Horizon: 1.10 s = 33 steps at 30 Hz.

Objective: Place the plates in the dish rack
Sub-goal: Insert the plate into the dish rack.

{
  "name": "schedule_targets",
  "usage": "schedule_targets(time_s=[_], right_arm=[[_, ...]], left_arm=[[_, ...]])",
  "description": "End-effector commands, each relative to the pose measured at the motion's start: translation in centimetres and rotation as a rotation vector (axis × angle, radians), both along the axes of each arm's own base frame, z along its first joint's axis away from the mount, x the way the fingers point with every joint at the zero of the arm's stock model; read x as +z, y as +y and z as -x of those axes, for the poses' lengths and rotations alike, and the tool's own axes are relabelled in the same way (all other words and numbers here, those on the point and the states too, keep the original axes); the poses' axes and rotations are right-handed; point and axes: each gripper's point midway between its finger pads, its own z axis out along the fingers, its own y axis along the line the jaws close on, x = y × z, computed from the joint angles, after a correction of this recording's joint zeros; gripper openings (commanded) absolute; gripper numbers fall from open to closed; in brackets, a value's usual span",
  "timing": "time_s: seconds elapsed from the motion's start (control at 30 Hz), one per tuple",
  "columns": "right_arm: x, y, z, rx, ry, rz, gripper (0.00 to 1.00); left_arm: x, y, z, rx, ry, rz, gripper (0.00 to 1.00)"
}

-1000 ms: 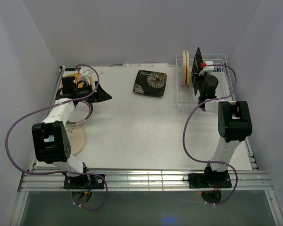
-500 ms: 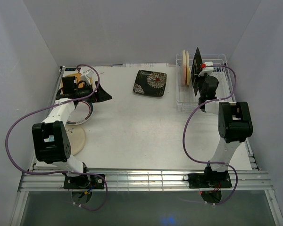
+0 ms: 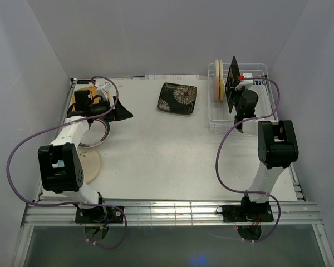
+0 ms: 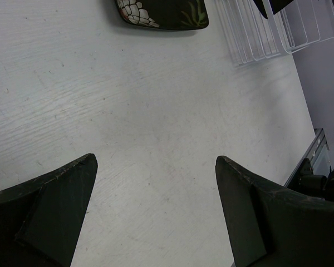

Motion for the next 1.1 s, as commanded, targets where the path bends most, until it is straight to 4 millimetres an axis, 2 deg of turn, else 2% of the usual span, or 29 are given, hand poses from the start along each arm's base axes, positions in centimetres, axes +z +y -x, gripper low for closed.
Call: schedule_targets(time_s=[0.0, 0.37, 0.73, 1.07], right_arm=[[13.3, -0.1, -0.4, 0.007, -0.379, -0.054, 0.08], [15.2, -1.1, -0.4, -0.007, -0.434, -0.109, 0.08], [17.7, -1.2, -1.0, -0.002, -0.482, -0.103, 0.08], [17.0, -1.4, -3.2, -0.003, -0.476, -0.102, 0.08]], left_arm=[[1.6, -0.2, 0.6, -0.012, -0.053, -0.013, 0.98], [1.7, -0.2, 0.6, -0.014, -0.055, -0.014, 0.98], [1.4, -0.3, 0.5, -0.015, -0.050, -0.016, 0.98], [1.2, -0.5, 0.4, -0.011, -0.046, -0.025, 0.98]])
